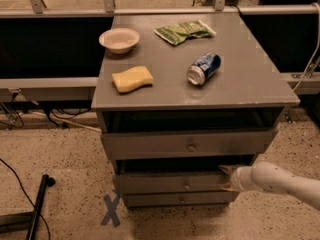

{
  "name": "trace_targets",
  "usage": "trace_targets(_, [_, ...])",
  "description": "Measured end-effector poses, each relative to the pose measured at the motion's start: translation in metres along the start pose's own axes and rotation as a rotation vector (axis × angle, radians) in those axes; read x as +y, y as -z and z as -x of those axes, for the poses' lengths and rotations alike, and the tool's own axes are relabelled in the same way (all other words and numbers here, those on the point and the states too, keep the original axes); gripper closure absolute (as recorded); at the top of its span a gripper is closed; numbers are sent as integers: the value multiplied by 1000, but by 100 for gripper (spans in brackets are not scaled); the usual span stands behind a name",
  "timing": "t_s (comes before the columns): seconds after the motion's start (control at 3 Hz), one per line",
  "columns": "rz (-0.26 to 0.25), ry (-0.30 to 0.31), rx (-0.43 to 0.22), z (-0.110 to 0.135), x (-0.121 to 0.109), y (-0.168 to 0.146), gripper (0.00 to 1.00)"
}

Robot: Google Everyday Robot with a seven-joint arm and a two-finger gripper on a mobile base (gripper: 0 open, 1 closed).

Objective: Open middle drawer

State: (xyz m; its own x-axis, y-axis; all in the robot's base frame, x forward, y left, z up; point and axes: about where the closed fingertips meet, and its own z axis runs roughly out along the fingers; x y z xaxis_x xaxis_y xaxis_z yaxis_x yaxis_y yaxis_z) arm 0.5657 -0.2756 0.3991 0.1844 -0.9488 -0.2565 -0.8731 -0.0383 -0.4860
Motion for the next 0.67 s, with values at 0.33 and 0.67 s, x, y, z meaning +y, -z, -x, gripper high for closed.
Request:
trace_targets(0.33, [0, 0, 0, 0, -1, 0, 40])
trace_targets(0.67, [29, 28, -7, 10, 27, 32, 35])
